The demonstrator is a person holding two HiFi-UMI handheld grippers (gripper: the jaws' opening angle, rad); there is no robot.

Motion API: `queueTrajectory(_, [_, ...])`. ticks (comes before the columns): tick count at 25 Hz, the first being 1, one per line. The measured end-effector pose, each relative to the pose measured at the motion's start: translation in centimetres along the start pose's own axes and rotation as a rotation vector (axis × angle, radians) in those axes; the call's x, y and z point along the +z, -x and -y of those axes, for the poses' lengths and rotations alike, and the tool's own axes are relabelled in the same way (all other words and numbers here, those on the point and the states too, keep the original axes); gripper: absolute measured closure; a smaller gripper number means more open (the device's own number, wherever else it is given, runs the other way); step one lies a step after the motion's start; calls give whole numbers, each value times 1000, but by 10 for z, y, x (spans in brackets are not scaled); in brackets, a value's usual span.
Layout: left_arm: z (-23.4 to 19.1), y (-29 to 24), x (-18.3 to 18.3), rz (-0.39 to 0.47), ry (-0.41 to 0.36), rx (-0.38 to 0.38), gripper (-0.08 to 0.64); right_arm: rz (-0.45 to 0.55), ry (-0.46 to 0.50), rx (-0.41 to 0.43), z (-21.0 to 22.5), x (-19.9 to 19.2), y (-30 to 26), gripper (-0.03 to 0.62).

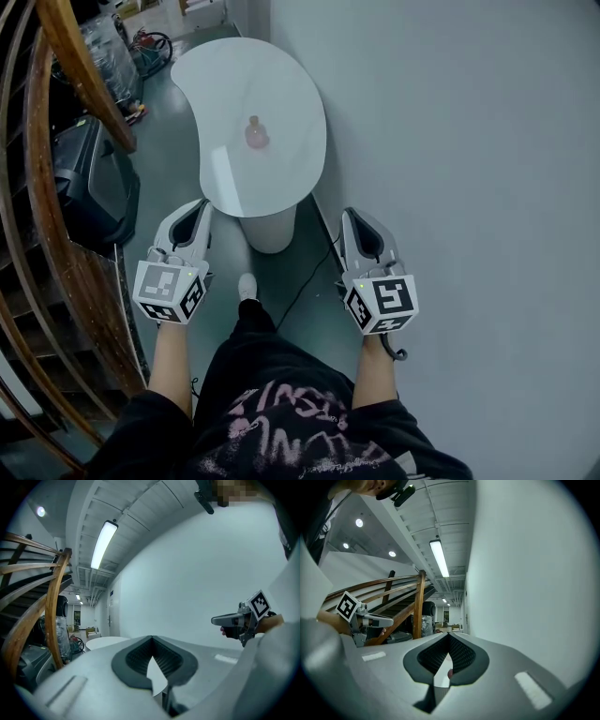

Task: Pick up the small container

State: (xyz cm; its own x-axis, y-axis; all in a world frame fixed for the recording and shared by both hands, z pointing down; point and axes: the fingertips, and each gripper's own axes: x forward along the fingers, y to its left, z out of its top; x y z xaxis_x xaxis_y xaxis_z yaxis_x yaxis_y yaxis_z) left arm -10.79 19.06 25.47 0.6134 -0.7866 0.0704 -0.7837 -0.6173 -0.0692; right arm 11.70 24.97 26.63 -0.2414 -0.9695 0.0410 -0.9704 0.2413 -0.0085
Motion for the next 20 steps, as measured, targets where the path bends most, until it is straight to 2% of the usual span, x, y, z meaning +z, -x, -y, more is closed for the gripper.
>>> queueTrajectory(20, [-45,-53,-17,-35,37,-14,560,-39,-21,-4,6,-12,-69,581])
